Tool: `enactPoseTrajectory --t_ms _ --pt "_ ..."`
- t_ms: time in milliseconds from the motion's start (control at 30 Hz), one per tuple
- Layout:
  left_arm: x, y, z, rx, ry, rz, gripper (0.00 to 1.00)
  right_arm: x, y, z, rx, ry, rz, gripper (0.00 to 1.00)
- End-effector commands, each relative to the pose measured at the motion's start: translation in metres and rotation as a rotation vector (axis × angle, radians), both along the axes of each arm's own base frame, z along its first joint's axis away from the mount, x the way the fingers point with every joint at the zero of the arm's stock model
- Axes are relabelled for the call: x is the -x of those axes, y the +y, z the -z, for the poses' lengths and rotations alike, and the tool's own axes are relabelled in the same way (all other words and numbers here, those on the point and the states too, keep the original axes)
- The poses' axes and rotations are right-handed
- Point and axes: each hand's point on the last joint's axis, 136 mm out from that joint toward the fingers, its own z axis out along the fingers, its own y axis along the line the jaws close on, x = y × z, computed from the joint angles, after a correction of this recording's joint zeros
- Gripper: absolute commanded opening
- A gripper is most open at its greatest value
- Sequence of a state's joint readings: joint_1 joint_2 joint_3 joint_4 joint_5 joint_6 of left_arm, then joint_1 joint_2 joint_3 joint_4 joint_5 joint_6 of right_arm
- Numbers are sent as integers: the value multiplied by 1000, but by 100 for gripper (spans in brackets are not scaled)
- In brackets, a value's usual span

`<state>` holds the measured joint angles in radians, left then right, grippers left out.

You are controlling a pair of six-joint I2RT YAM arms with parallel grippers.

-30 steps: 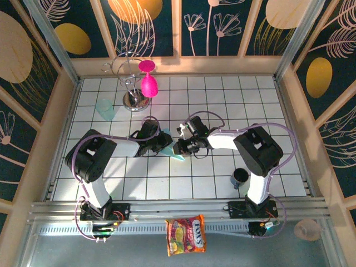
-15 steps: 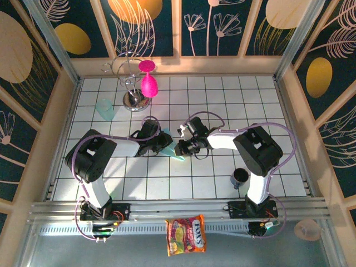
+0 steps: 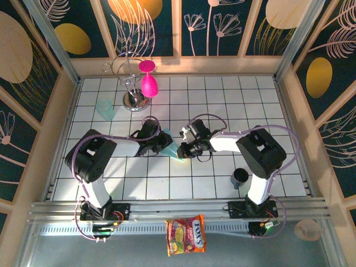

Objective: Fold a paper plane with a square sheet of paper (pick it up from the middle)
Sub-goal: Fourth fold the wing at the center of the table.

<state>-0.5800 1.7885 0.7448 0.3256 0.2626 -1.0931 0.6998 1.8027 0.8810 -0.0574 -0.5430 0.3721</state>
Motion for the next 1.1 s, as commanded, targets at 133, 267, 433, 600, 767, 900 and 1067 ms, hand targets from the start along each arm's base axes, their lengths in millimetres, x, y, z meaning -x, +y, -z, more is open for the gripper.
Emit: enactPoseTrajectory --t_ms 133,267,433,600,767,900,1067 --pt "14 17 28 -83 80 -17 20 24 -22 11 72 97 11 14" --pt "14 16 26 -78 76 -12 20 26 -24 9 71 98 13 14" --pt "13 15 24 -71 70 -10 21 31 -27 8 70 110 10 14" --pt "13 15 24 -71 69 -8 20 32 -32 12 90 107 18 13" --pt "14 15 24 -70 70 -7 20 37 -37 17 107 118 25 14" --pt "13 13 23 -65 65 0 20 33 -36 5 87 74 25 14" --pt "11 5 15 -31 34 36 20 6 -21 -37 -20 -66 55 16"
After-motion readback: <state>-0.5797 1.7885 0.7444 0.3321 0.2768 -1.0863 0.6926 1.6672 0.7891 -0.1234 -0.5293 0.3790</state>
